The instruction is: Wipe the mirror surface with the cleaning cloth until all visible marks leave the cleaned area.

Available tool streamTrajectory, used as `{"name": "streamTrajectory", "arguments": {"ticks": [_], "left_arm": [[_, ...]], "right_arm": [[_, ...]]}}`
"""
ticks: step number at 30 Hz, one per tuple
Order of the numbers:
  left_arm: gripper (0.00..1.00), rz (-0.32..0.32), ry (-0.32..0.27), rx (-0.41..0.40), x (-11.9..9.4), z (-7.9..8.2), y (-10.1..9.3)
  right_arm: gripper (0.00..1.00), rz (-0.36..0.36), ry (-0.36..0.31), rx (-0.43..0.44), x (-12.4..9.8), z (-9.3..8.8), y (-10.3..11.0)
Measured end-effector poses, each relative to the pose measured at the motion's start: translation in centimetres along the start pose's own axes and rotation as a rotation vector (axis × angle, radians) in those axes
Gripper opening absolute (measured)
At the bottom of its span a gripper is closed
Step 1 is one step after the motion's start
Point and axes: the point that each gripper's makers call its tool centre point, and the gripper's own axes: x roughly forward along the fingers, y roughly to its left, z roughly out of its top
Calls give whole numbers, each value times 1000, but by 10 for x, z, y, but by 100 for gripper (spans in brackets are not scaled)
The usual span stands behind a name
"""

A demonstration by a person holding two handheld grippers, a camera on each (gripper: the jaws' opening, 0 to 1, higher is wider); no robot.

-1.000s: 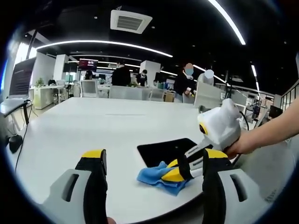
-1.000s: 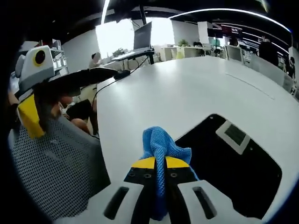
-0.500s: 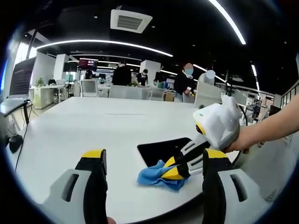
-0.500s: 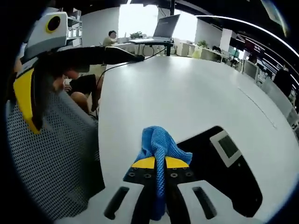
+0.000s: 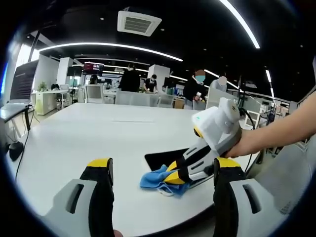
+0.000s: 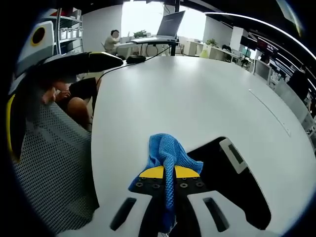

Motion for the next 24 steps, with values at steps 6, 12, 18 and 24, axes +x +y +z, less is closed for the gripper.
{"name": "streamTrajectory", "arguments": {"ticks": [6, 12, 18, 24], "left_arm": [[82, 5, 12, 4, 0, -2, 1], [81, 7, 8, 1, 1, -1, 2], [81, 8, 4, -1, 1, -1, 3], [80, 8, -3, -3, 2, 0, 3]], "right_arm": [[0, -8, 3, 1, 5, 4, -11], [0, -29, 10, 34, 11, 9, -27], [0, -40, 18, 46, 17, 13, -43], [0, -78, 9, 120, 23, 17, -62]]}}
